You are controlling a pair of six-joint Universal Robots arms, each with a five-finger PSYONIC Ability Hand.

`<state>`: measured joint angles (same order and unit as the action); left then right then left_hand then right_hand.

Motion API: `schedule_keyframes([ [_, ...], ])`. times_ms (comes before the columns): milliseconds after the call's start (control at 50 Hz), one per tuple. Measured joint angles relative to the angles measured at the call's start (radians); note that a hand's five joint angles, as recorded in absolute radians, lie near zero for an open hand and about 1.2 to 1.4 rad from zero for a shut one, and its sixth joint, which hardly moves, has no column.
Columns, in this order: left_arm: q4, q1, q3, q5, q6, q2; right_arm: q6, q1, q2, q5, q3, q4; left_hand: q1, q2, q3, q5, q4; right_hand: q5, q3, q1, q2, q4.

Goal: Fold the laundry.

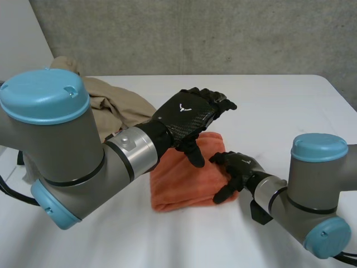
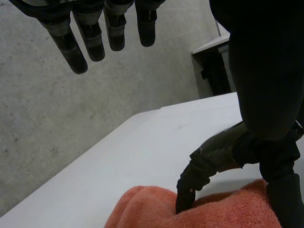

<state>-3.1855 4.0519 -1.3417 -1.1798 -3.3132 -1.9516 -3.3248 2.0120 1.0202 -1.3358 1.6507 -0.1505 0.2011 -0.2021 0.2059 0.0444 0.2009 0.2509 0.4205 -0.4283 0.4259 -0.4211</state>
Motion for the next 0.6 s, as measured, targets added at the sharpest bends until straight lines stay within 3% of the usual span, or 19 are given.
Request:
schedule_keyframes([
  [160,0.001,-0.003,-0.003,0.000,0.003,0.000,0.001,0.023,-0.048,-0.016,-0.048,0.002,0.000,0.000,0.000,0.000,0.000,0.133,0.166,-0.112,0.159,-0.165],
  [240,0.001,-0.005,-0.006,0.000,0.003,0.000,0.003,0.028,-0.065,-0.026,-0.067,0.001,0.000,0.000,0.000,0.000,0.000,0.467,0.424,-0.297,0.444,-0.523],
  [300,0.000,-0.005,-0.008,0.001,0.003,0.000,0.002,0.028,-0.072,-0.031,-0.077,-0.001,0.000,0.000,0.000,0.000,0.000,0.678,0.483,-0.312,0.498,-0.736],
  [460,-0.004,-0.004,0.003,0.004,0.001,0.000,-0.004,0.007,-0.061,-0.033,-0.126,-0.064,0.000,0.000,0.000,0.000,0.000,0.732,0.483,-0.312,0.498,-0.773],
  [600,-0.007,-0.001,0.026,0.000,0.001,0.008,-0.011,-0.084,-0.126,-0.037,-0.285,-0.110,0.000,0.000,0.000,0.000,0.000,0.756,0.483,-0.312,0.498,-0.774],
])
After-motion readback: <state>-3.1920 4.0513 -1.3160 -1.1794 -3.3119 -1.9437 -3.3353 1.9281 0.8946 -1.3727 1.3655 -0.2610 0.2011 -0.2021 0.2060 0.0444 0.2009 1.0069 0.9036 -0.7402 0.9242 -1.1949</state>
